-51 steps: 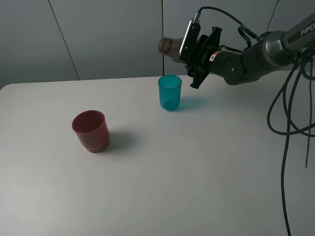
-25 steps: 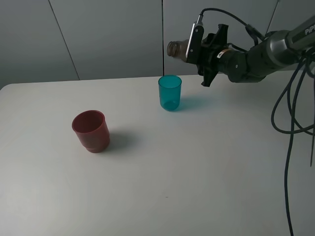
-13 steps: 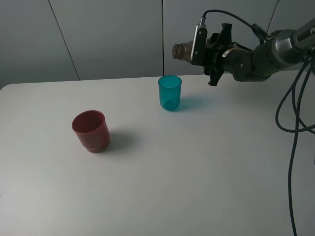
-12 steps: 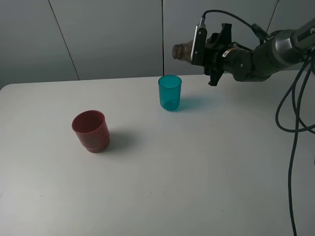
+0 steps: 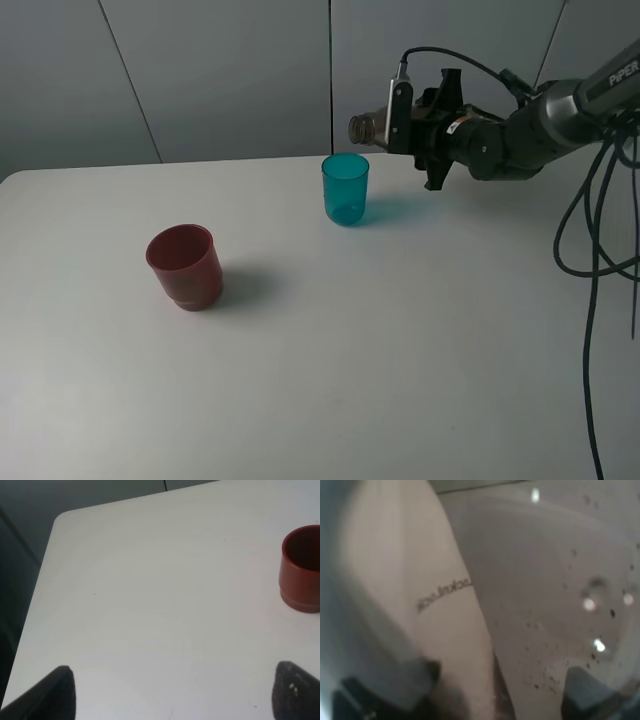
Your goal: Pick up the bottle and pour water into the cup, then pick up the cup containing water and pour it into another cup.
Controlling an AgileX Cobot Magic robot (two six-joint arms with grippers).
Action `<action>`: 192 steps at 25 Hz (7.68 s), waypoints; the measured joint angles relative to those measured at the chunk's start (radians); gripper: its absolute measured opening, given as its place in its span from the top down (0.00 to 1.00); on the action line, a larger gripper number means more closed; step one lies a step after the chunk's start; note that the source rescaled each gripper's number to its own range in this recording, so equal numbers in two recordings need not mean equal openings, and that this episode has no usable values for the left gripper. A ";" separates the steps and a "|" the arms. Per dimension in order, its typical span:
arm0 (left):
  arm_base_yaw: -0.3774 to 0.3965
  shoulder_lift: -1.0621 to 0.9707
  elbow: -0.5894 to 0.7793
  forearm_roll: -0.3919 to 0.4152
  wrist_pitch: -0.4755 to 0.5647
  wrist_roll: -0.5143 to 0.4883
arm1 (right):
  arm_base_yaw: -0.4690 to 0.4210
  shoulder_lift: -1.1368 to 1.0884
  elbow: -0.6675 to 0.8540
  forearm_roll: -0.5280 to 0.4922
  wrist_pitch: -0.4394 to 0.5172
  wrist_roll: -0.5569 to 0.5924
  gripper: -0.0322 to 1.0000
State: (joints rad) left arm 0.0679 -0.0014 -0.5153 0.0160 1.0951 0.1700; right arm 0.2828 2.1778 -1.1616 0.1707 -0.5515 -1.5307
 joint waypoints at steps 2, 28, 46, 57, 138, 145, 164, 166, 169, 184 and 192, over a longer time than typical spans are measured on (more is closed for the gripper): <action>0.000 0.000 0.000 0.000 0.000 0.000 | 0.000 0.000 0.000 0.000 -0.002 -0.002 0.94; 0.000 0.000 0.000 0.000 0.000 0.000 | 0.000 0.000 0.000 -0.078 -0.050 -0.124 0.94; 0.000 0.000 0.000 0.000 0.000 -0.002 | 0.000 0.000 0.000 -0.080 -0.098 -0.242 0.94; 0.000 0.000 0.000 0.000 0.000 -0.002 | 0.000 0.000 0.000 -0.080 -0.116 -0.294 0.94; 0.000 0.000 0.000 0.000 0.000 -0.002 | 0.000 -0.052 0.000 -0.211 -0.085 0.188 0.94; 0.000 0.000 0.000 0.000 0.000 -0.002 | 0.000 -0.198 0.164 -0.211 -0.084 0.570 0.94; 0.000 0.000 0.000 0.000 0.000 0.000 | -0.149 -0.213 0.360 -0.277 -0.189 1.617 0.94; 0.000 0.000 0.000 0.000 0.000 0.000 | -0.153 -0.182 0.358 -0.281 -0.208 1.623 0.94; 0.000 0.000 0.000 0.000 0.000 0.000 | -0.153 -0.137 0.345 -0.285 -0.232 1.624 0.94; 0.000 0.000 0.000 0.000 0.000 0.000 | -0.157 -0.057 0.289 -0.290 -0.260 1.590 0.94; 0.000 0.000 0.000 0.000 0.000 0.000 | -0.157 -0.053 0.289 -0.290 -0.230 1.590 0.94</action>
State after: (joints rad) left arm 0.0679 -0.0014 -0.5153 0.0160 1.0951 0.1701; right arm 0.1260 2.1245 -0.8725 -0.1189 -0.7817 0.0596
